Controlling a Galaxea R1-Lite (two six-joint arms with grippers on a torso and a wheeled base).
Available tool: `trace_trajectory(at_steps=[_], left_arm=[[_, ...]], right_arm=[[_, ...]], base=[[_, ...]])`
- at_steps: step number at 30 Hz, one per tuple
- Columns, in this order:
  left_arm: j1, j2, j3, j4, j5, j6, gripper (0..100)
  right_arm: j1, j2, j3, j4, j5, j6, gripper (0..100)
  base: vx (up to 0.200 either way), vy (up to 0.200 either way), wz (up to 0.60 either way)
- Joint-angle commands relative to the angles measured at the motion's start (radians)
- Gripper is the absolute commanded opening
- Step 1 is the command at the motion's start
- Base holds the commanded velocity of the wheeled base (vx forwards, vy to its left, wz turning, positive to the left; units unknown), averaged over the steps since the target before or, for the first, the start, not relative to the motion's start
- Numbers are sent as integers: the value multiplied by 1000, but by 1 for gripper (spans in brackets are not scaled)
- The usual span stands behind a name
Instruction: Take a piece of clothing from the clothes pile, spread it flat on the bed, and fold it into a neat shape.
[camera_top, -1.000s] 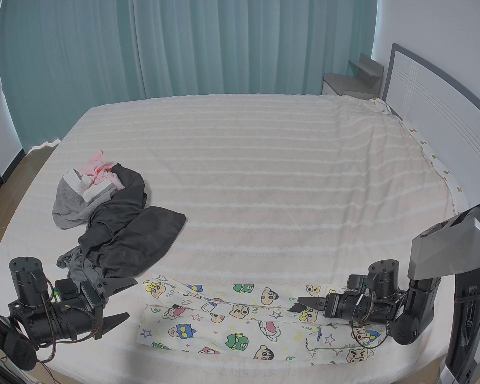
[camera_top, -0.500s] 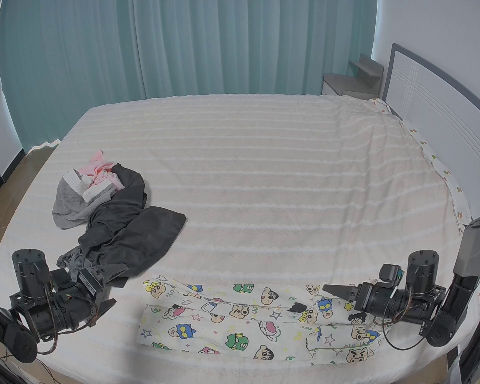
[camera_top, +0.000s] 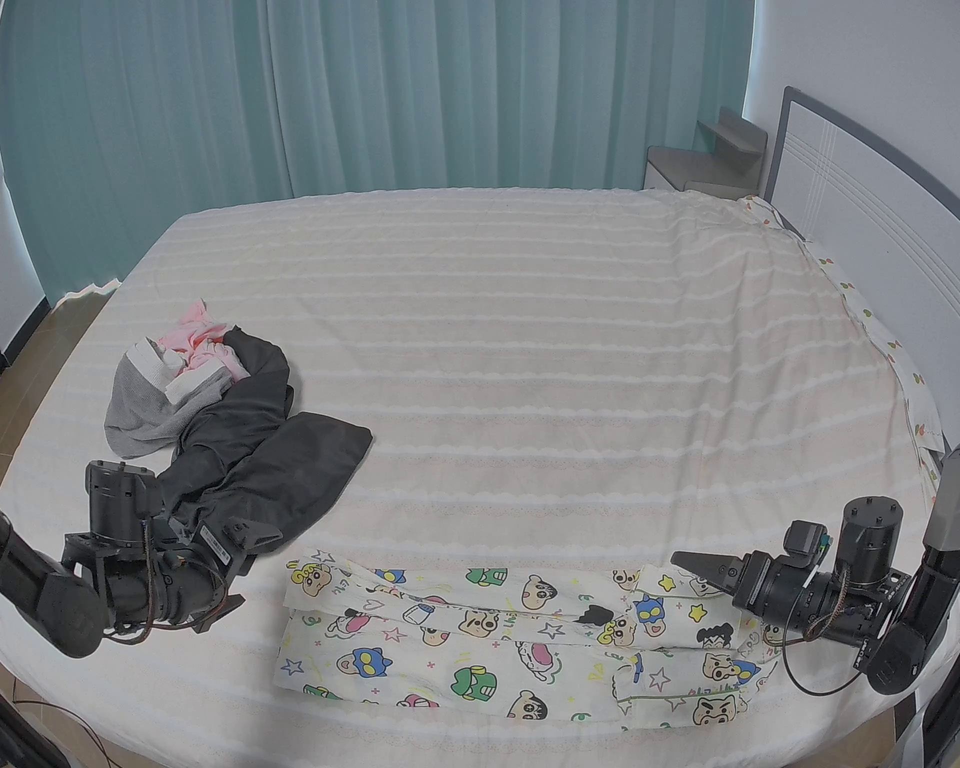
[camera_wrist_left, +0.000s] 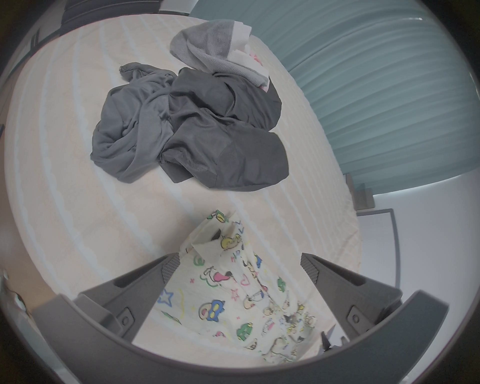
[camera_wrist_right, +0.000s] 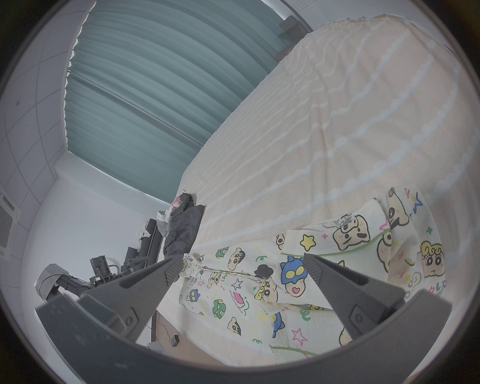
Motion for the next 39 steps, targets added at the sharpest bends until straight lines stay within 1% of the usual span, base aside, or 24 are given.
trace_trajectory(at_steps=[1, 5, 8, 9, 12, 17, 21, 22, 24, 31, 39], left_arm=[[-15, 150, -58, 4, 31, 48, 100], [-18, 187, -122, 9, 68, 51, 100], [-31, 187, -150, 12, 66, 50, 100], [-64, 193, -159, 12, 69, 50, 100], [-123, 207, -176, 12, 75, 53, 100], [-172, 210, -234, 12, 98, 53, 100], [-198, 245, -260, 12, 100, 60, 100], [-210, 289, -265, 12, 112, 82, 100], [-213, 322, -262, 12, 143, 97, 100], [-196, 458, -275, -14, 166, 102, 100], [-204, 483, -277, -22, 203, 103, 100]], right_arm=[[-4, 1, 11, -7, -1, 2, 100], [-4, 0, 11, -7, 0, 4, 100], [-4, 0, 11, -7, 0, 4, 100], [-4, 0, 11, -7, 0, 4, 100], [-4, 1, 11, -7, 0, 2, 100], [-4, 3, 13, -7, 0, 2, 100], [-2, 1, 14, -7, 0, 2, 100], [-4, 1, 14, -10, 2, 4, 100], [-4, 4, 16, -10, 2, 4, 100], [-2, 31, 17, -10, 3, 4, 100], [-2, 38, 17, -8, 3, 6, 100]], base=[[0, 0, 0], [0, 0, 0], [0, 0, 0], [0, 0, 0], [0, 0, 0], [0, 0, 0], [0, 0, 0], [0, 0, 0], [0, 0, 0], [0, 0, 0], [0, 0, 0]])
